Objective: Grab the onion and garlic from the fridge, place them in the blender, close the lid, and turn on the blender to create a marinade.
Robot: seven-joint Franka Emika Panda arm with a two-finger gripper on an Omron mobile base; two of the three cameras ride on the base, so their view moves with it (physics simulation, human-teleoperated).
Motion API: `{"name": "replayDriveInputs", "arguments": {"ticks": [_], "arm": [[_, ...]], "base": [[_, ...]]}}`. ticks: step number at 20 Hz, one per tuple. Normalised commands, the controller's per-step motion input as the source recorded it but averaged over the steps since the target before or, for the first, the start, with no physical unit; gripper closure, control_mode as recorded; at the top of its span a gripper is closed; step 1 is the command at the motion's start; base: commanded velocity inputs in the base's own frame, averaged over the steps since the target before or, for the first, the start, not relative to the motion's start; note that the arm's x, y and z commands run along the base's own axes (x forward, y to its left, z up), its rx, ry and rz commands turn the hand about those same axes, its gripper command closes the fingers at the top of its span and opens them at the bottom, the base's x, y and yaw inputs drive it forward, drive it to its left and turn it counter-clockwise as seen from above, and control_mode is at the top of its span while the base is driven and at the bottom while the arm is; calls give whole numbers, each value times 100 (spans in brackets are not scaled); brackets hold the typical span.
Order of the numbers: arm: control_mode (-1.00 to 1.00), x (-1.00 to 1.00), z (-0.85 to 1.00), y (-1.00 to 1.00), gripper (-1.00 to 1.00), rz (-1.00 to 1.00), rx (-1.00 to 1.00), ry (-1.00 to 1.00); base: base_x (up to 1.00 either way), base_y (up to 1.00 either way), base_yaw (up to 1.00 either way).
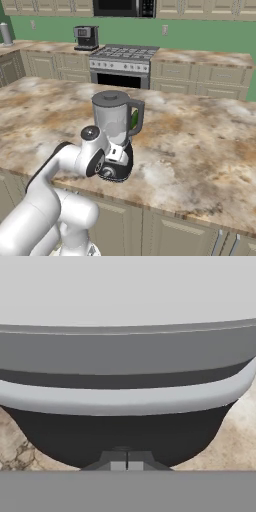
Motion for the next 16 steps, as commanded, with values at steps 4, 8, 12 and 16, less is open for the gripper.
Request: {"name": "replayDriveInputs", "arguments": {"ticks": [4, 8, 12, 16], "arm": [[-100, 5, 0, 0, 100, 0, -1, -6], [-100, 18, 0, 0, 100, 0, -4, -9], [-100, 15, 0, 0, 100, 0, -2, -5], [-100, 2, 0, 0, 100, 0, -1, -2]], "base": [[0, 0, 0], [0, 0, 0], [0, 0, 0], [0, 0, 0]]}}
